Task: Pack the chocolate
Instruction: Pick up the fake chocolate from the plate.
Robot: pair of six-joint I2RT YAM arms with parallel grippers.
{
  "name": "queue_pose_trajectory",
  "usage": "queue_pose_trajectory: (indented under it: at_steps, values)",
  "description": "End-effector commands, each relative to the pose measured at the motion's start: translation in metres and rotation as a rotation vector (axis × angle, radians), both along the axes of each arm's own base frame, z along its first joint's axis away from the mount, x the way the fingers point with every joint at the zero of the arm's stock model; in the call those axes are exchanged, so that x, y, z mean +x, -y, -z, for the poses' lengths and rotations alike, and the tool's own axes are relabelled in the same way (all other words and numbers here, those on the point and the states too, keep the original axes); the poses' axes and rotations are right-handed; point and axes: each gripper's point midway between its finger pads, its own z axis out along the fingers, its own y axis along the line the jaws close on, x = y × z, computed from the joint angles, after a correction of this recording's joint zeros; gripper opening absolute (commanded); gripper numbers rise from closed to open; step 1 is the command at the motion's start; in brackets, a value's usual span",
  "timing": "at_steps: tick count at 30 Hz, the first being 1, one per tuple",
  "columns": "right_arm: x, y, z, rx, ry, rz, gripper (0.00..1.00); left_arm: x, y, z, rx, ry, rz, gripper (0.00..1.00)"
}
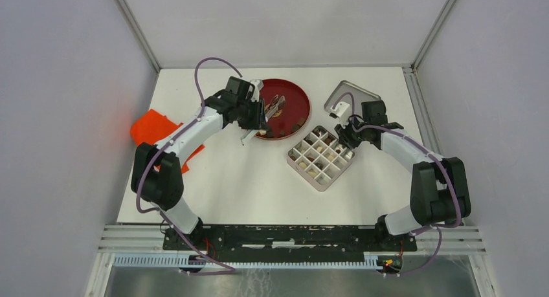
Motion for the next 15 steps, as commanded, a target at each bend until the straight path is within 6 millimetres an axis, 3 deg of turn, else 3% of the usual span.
queue_pose_trajectory:
  at_steps: [1,9,15]
  values:
    - [0.002,0.002,0.002,-0.024,0.02,0.005,0.35,0.003,0.007,-0.036,-0.062,0.126,0.069,0.02]
    - [-0.001,0.002,0.01,-0.036,0.0,0.004,0.34,0.0,0.009,-0.039,-0.075,0.128,0.077,0.02]
    - [-0.001,0.002,0.015,-0.035,-0.018,0.012,0.13,-0.004,0.012,-0.049,-0.104,0.141,0.095,0.02]
